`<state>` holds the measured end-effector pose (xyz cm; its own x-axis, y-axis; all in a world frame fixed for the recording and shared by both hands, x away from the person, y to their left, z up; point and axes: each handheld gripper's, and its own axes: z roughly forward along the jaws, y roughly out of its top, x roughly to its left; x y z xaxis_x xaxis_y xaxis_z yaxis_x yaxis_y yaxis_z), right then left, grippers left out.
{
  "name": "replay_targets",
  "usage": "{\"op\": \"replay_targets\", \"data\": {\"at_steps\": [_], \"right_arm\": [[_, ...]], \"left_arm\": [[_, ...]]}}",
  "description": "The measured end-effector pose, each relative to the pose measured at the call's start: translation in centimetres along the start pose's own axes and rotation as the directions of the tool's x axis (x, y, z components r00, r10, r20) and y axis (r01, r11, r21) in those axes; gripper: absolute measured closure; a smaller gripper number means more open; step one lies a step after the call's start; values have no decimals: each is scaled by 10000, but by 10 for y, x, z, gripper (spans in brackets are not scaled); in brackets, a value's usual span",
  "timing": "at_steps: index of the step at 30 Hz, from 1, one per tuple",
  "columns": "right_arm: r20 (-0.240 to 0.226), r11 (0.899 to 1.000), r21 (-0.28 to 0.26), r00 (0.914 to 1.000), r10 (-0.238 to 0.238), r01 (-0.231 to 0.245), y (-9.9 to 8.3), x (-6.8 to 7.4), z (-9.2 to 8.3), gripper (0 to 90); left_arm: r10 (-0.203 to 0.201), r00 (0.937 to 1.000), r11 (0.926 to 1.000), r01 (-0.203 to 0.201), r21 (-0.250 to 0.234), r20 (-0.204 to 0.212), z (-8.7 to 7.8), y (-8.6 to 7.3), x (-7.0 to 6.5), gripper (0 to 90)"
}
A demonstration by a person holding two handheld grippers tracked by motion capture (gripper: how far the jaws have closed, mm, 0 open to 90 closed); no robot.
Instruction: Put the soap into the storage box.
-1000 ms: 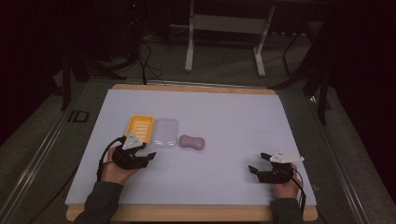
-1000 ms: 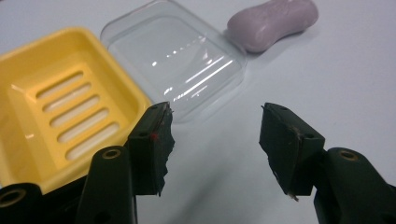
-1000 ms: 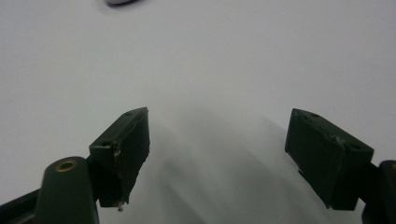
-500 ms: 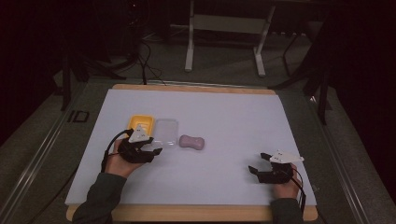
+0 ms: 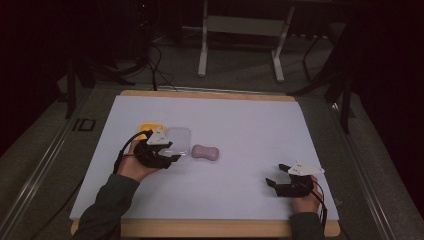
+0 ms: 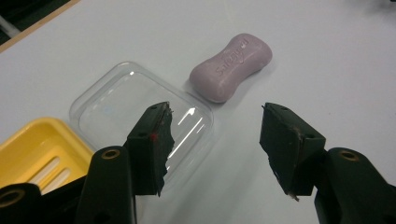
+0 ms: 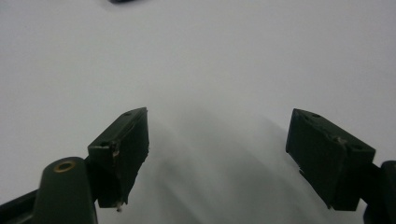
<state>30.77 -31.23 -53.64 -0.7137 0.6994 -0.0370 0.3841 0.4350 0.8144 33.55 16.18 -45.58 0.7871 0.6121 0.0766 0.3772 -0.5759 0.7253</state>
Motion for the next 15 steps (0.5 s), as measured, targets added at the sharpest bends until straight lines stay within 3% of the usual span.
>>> {"op": "replay_targets", "data": {"at_steps": [15], "right_arm": [[-2, 10000, -7, 10000, 3, -3, 0, 0, 0, 210]], "left_arm": [[717, 9973, 9969, -721, 298, 147, 8, 27, 3, 440]]}}
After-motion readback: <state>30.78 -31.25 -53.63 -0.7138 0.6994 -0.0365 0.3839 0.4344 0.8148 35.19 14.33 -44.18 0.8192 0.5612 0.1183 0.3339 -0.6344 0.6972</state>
